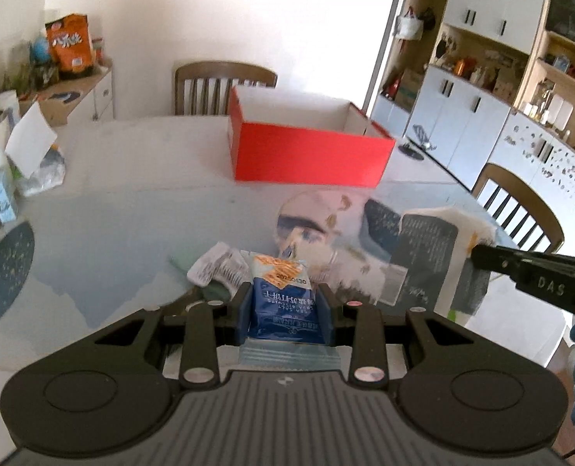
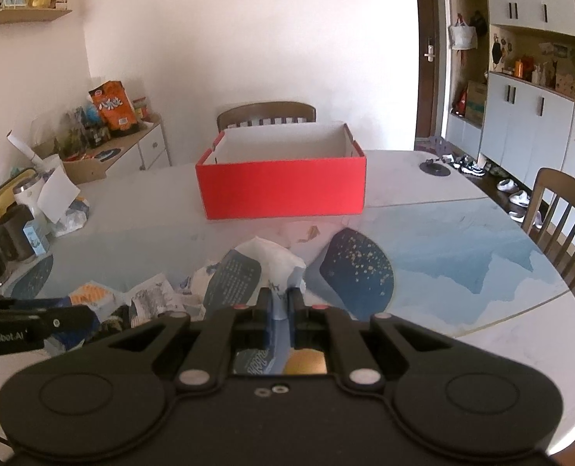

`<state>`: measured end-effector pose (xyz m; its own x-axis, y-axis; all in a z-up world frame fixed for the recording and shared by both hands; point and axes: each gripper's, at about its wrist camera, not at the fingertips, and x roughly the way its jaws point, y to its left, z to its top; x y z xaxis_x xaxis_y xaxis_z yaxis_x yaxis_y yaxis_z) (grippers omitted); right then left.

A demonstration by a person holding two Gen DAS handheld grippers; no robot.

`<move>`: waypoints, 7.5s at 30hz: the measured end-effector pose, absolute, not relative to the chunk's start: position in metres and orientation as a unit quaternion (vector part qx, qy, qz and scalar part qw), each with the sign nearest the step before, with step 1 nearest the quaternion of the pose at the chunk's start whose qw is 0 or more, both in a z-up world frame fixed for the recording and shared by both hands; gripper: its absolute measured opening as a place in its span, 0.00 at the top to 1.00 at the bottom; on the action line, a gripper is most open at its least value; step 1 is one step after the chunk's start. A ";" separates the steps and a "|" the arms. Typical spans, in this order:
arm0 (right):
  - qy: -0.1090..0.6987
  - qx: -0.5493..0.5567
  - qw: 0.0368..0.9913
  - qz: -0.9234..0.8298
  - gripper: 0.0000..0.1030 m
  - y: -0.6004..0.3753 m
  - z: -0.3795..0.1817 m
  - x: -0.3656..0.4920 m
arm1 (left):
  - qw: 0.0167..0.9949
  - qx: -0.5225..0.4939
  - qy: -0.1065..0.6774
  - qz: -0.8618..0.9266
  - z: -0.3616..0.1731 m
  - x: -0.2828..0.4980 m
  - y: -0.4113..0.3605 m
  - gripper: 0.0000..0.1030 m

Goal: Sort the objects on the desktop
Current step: 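Carry the biscuit packet and wipes pack with both tools over the red box, then open the left tool to drop the biscuit packet while the right tool releases the wipes pack, then withdraw both tools from the red box back toward the table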

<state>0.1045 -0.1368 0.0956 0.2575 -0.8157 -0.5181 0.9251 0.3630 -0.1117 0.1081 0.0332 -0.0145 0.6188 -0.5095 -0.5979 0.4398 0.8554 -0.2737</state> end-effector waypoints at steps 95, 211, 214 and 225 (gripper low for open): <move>0.330 0.116 0.756 -0.553 0.92 -0.512 0.154 0.123 | 0.872 0.070 0.357 -0.328 0.013 0.400 -0.238 0.68; 0.409 0.120 0.667 -0.611 0.01 -0.448 0.147 0.180 | 0.841 0.059 0.431 -0.323 0.008 0.408 -0.202 0.00; 0.409 0.119 0.662 -0.617 0.01 -0.441 0.147 0.184 | 0.841 0.056 0.428 -0.326 0.010 0.403 -0.196 0.00; 0.406 0.121 0.644 -0.638 0.00 -0.408 0.150 0.203 | 0.842 0.049 0.419 -0.337 0.021 0.378 -0.166 0.00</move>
<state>0.2031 -0.4080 0.1495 -0.1424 -0.7225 -0.6766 0.9187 0.1579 -0.3619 0.3777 -0.1657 0.0213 0.4211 -0.5269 -0.7383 0.6083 0.7678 -0.2010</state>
